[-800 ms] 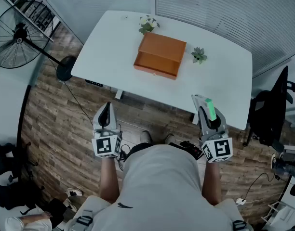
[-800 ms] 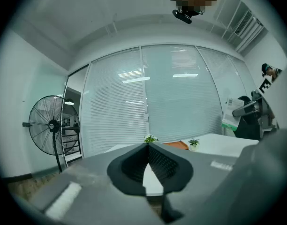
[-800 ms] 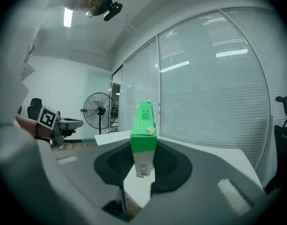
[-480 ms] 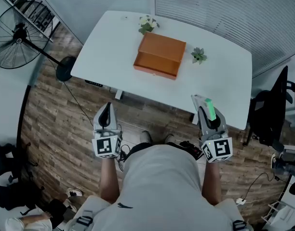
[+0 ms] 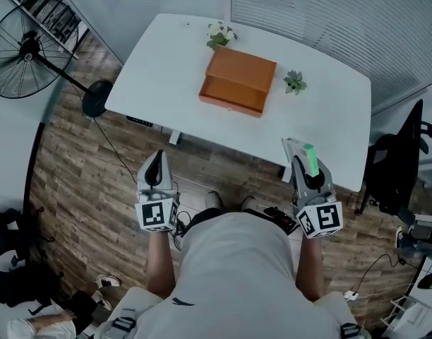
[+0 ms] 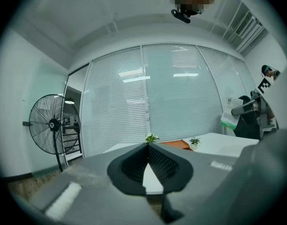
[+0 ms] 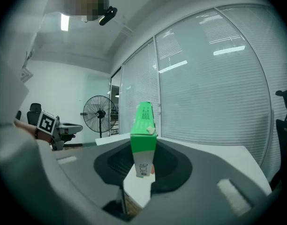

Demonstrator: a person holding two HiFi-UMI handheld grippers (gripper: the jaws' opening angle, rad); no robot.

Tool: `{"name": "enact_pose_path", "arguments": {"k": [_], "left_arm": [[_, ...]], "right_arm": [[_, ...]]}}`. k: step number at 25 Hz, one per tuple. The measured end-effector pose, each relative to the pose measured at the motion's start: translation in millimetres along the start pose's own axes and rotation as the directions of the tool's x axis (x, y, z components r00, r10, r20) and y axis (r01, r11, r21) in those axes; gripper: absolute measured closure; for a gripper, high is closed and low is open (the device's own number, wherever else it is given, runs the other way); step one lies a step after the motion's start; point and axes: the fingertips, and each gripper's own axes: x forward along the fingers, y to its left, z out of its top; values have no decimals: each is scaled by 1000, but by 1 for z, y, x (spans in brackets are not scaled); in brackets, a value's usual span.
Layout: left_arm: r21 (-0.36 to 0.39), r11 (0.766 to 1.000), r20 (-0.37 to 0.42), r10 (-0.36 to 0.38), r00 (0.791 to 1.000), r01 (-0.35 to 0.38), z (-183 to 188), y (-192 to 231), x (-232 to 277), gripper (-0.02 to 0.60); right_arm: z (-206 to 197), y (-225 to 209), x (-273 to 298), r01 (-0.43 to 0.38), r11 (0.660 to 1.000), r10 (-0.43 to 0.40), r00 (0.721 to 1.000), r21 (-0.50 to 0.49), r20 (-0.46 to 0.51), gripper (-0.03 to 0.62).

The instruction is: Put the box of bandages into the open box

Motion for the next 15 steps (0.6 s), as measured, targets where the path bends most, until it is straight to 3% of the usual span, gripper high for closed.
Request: {"name": "enact_pose_path", "arguments": {"k": [15], "left_arm": [[-18, 1000, -20, -17, 1000, 17, -12, 57, 23, 575]], "right_arm": [[4, 20, 59, 40, 999, -40, 999, -8, -23, 502]]}}
